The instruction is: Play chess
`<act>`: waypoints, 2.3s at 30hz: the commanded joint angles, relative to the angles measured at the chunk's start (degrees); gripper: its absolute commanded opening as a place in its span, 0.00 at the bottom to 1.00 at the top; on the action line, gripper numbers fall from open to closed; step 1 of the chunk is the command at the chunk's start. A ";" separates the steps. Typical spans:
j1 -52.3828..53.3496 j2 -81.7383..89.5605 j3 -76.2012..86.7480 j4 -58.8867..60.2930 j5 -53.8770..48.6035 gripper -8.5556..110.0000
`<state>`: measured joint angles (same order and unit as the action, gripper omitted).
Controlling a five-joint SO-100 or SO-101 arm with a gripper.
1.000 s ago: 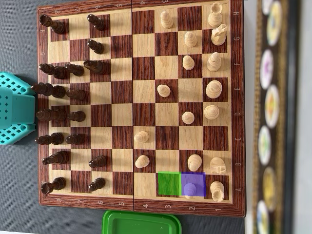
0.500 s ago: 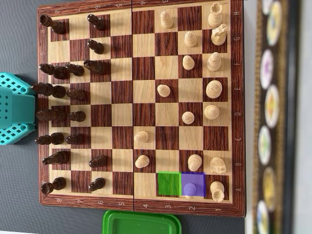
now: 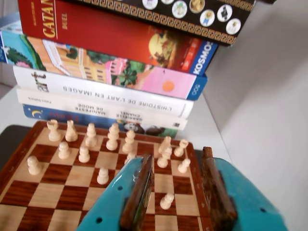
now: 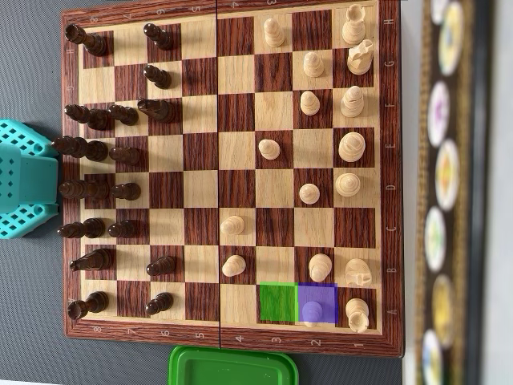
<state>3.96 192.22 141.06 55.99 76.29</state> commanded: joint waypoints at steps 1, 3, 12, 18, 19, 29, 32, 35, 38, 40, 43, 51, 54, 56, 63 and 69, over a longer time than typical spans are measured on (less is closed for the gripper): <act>2.02 -1.76 -0.53 5.45 0.26 0.20; 3.16 -5.01 -0.88 8.70 0.35 0.20; 6.68 -34.72 -15.38 18.54 0.00 0.20; 8.09 -57.66 -27.42 22.41 -0.09 0.20; 8.61 -61.52 -30.06 22.59 -0.09 0.20; 16.26 -88.51 -52.03 22.76 -0.18 0.20; 17.05 -94.75 -56.95 22.76 -0.18 0.20; 16.96 -100.63 -61.70 22.76 -0.18 0.20; 16.52 -106.26 -66.27 22.76 -0.18 0.20; 16.35 -109.51 -68.82 22.76 -0.18 0.20; 16.35 -113.99 -72.69 22.68 -0.18 0.20; 16.26 -124.19 -81.74 22.50 -0.18 0.20; 16.26 -127.27 -84.46 22.32 -0.18 0.20; 16.26 -129.11 -86.48 22.24 -0.18 0.20; 15.91 -132.54 -90.18 22.24 -0.18 0.20; 14.77 -136.93 -94.13 22.24 -0.18 0.20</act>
<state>19.16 55.37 50.80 78.66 76.29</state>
